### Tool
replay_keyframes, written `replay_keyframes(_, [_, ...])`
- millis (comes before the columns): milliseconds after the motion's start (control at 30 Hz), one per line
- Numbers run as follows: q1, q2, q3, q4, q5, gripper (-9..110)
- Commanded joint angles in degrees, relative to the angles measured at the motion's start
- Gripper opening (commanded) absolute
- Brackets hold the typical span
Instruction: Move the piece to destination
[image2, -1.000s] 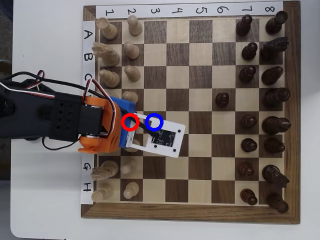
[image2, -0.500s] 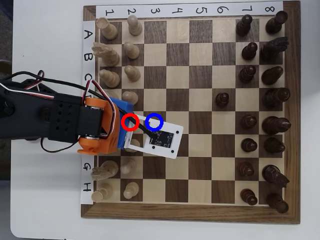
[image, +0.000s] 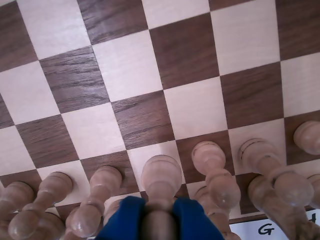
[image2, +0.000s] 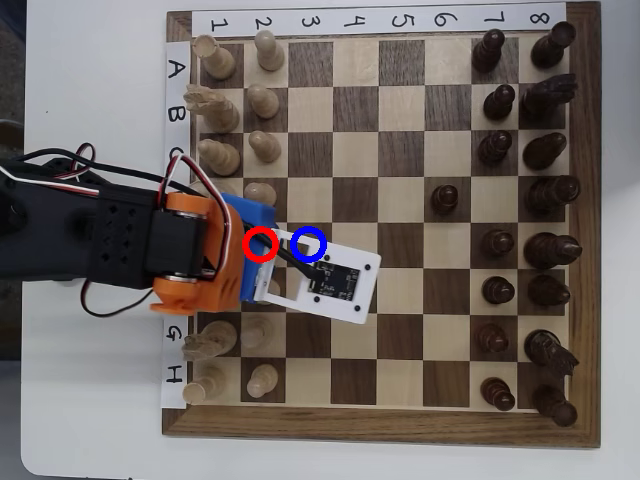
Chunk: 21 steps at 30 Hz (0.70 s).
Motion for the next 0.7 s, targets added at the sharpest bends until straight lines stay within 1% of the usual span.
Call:
replay_keyframes(0, [-1.58, -1.67, -18.54, 3.52, 2.81, 0])
replay_keyframes(300, [-3.43, -5.01, -22.5, 4.13, 3.87, 0])
replay_keyframes(667, [-4.22, -9.58, -21.71, 2.64, 4.39, 0])
